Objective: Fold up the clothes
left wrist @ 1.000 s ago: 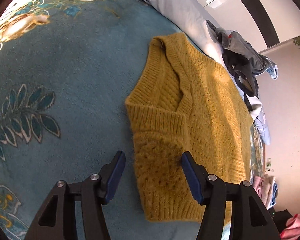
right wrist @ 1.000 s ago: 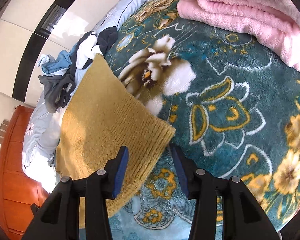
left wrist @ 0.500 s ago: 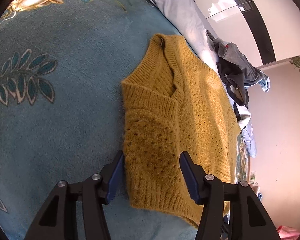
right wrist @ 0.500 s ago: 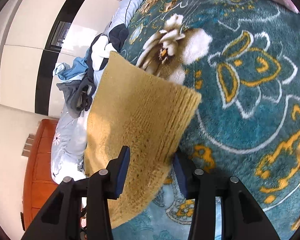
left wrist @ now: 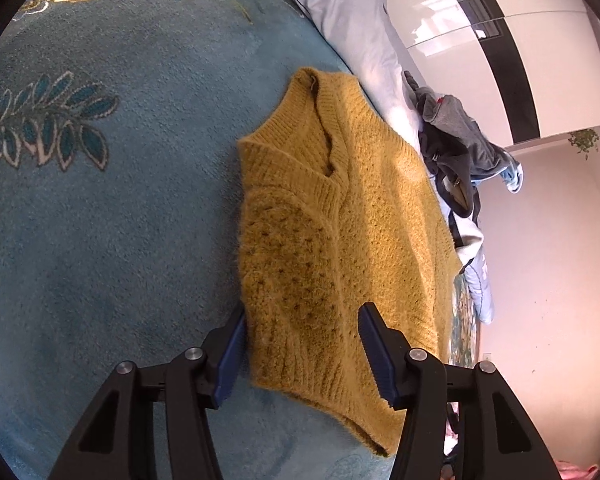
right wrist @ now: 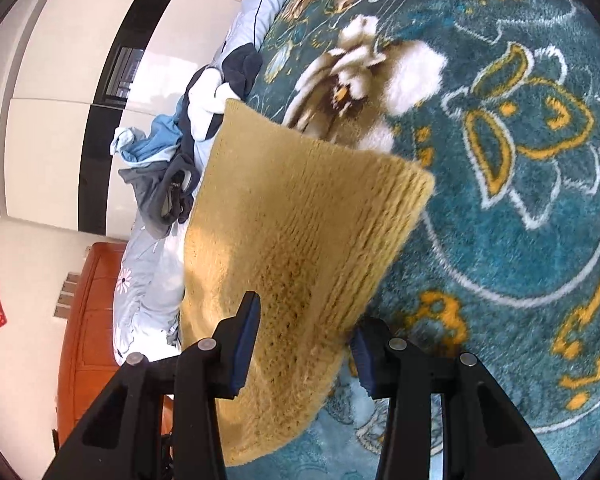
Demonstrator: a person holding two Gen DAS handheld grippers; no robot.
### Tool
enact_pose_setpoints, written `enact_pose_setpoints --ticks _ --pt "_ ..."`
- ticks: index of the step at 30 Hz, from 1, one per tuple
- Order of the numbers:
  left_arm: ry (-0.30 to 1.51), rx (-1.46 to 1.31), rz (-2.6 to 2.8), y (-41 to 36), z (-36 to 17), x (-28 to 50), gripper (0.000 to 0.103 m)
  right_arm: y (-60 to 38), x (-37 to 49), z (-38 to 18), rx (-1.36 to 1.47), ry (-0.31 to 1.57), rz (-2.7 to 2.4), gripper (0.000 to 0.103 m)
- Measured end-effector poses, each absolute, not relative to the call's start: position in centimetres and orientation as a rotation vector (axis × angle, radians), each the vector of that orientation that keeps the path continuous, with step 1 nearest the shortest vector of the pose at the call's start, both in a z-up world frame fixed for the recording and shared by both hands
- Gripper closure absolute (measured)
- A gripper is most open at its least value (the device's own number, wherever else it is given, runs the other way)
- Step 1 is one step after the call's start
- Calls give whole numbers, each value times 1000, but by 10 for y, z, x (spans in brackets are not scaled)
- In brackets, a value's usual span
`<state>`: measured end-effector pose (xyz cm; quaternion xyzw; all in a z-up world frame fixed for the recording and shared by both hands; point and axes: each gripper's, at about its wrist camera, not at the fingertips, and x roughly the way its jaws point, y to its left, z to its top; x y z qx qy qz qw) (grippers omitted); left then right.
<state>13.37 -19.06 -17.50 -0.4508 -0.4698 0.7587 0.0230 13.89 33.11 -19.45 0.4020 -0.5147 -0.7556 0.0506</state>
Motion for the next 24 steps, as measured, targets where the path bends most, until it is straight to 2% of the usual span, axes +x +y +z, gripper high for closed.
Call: enact_pose_setpoints --ticks 1,3,6,8,12,15,18,24 --pt "-1471 -1381 2349 -193 -175 135 47 335 139 -195 1214 -1580 -2307 59" --pt "-1479 -1392 2338 -194 -179 134 63 339 138 -195 1207 -1582 -2296 64" --pt "-1494 -1399 2326 -196 -183 135 72 342 137 -196 1210 -1598 -2289 72" --pt "-1540 -1378 2300 -199 -186 137 74 344 137 -196 1198 -1613 -2281 89" --pt "-1682 -1321 2233 -209 -191 148 74 348 138 -192 1176 -1630 -2281 91" --pt "-1655 -1349 2225 -210 -191 154 70 349 138 -187 1159 -1636 -2267 91" --pt "-1621 -1495 2200 -204 -200 159 71 346 137 -185 1172 -1613 -2266 91" --pt "-1737 -1413 2127 -204 -212 164 65 343 137 -184 1194 -1591 -2265 91"
